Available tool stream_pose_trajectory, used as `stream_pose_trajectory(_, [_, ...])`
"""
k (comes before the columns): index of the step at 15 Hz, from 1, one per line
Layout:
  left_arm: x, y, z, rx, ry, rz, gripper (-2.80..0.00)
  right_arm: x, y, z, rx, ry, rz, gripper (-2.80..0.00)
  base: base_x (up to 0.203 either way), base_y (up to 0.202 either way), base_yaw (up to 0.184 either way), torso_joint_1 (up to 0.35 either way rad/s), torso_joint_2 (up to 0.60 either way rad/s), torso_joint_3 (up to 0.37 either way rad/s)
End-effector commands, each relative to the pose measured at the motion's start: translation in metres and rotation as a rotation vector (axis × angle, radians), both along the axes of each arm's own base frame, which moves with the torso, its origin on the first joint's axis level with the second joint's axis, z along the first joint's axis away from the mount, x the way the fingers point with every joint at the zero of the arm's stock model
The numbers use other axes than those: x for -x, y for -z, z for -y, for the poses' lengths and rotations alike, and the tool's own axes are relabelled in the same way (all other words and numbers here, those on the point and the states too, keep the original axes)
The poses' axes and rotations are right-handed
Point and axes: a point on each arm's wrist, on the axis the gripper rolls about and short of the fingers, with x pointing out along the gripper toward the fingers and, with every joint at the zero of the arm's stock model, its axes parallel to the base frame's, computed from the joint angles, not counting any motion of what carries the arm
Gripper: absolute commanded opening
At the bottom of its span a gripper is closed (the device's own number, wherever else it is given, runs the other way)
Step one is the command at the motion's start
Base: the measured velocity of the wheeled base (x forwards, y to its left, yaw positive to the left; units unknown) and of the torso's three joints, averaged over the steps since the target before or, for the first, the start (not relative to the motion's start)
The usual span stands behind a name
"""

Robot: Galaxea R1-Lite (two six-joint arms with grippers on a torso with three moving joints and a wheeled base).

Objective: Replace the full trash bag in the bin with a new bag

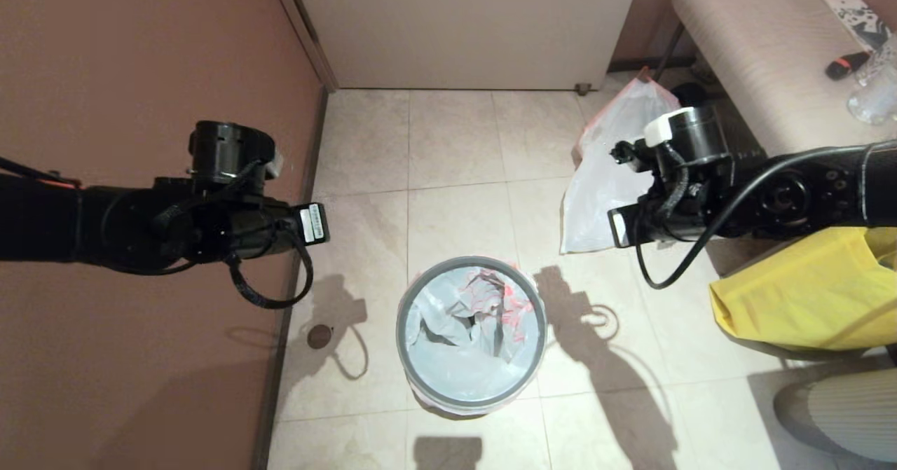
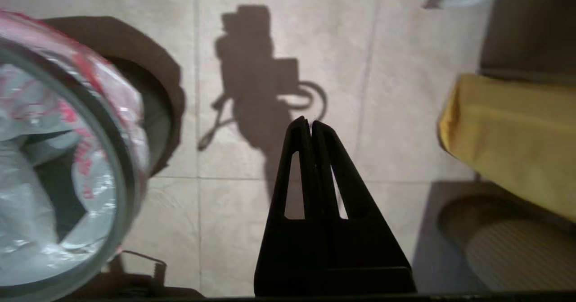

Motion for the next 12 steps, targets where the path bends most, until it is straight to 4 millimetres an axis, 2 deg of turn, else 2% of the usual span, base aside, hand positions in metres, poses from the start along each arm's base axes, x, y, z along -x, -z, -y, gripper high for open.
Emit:
stream_pose_trajectory(1, [0.034,-0.032,-0.002,0.036,0.008,0.092,-2.80,0.027,-0.018,0.031,0.014,0.133,0.025,-2.80,0.000,0.000,0.000,0.000,0.00,0.000])
stream_pose_trajectory(3, [0.067,-0.041,-0.003,0.053,0.003,0.116,-2.80,0.046,-0.020,0.057,0.024,0.212,0.016,-2.80,0.000,0.000,0.000,0.000,0.00,0.000])
stream_pose_trajectory(8, [0.131,-0.030,-0.011,0.063,-0.044,0.132,-2.80,0.108,-0.026,0.099,0.040,0.342,0.029,-2.80,0.000,0.000,0.000,0.000,0.00,0.000])
stream_pose_trajectory(12, [0.180,-0.028,-0.028,0.109,-0.087,0.201,-2.80,0.179,-0.043,0.120,0.009,0.408,0.146,-2.80,0.000,0.000,0.000,0.000,0.00,0.000])
